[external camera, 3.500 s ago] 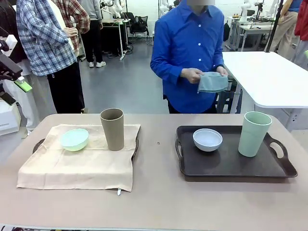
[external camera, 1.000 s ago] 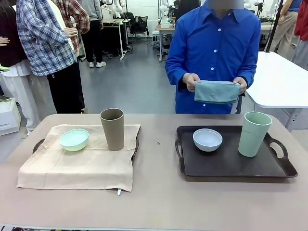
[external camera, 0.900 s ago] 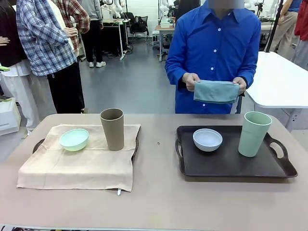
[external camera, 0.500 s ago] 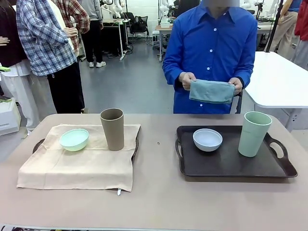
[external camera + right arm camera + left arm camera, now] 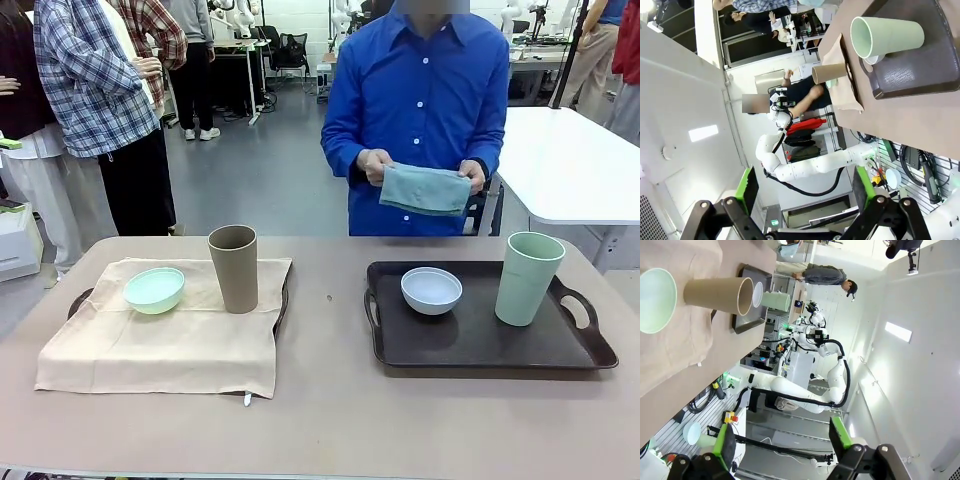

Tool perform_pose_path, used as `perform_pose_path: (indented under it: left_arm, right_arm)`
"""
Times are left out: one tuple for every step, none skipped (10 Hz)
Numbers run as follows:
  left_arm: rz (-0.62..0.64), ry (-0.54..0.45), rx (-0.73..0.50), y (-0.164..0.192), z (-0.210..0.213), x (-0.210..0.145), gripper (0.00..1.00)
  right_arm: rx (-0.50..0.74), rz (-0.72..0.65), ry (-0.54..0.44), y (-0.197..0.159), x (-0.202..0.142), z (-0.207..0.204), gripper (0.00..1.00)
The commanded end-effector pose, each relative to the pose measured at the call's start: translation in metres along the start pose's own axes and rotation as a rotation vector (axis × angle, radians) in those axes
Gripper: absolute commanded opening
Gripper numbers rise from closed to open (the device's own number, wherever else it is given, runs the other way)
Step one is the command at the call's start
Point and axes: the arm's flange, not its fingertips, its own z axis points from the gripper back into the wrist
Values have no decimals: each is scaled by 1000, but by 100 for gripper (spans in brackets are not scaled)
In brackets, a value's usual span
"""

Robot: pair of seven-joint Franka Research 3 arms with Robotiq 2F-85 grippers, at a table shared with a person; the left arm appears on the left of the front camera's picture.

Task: Set up a tray with a mat and arrange the tableware.
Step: Pick up the Picnic Bowl and Reusable plastic cup from the Handle tray in front of the human's position and hold them in the air.

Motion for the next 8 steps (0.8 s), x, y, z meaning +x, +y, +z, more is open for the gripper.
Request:
perform_pose_path:
  left_arm:
    - [4,-3,1,-1,2,-1,100]
    - [4,-3,1,-1,2,-1,100]
    - [4,-3,1,-1,2,-1,100]
    - [4,-3,1,-1,2,-1,100]
    - [4,-3,1,-1,2,-1,100]
    - [4,-3,1,-1,2,-1,100]
    - [4,-3,1,-1,2,-1,100]
    - [0,0,0,0,0,0,100]
  right_arm:
    - [13,1,-1,1,0,0,100]
    - [13,1,-1,1,0,0,100]
    - [13,1,-1,1,0,0,100]
    - [13,1,-1,1,0,0,100]
    - [13,1,-1,1,0,0,100]
    - [13,1,-1,1,0,0,100]
    - [13,1,-1,1,0,0,100]
    - [0,0,0,0,0,0,100]
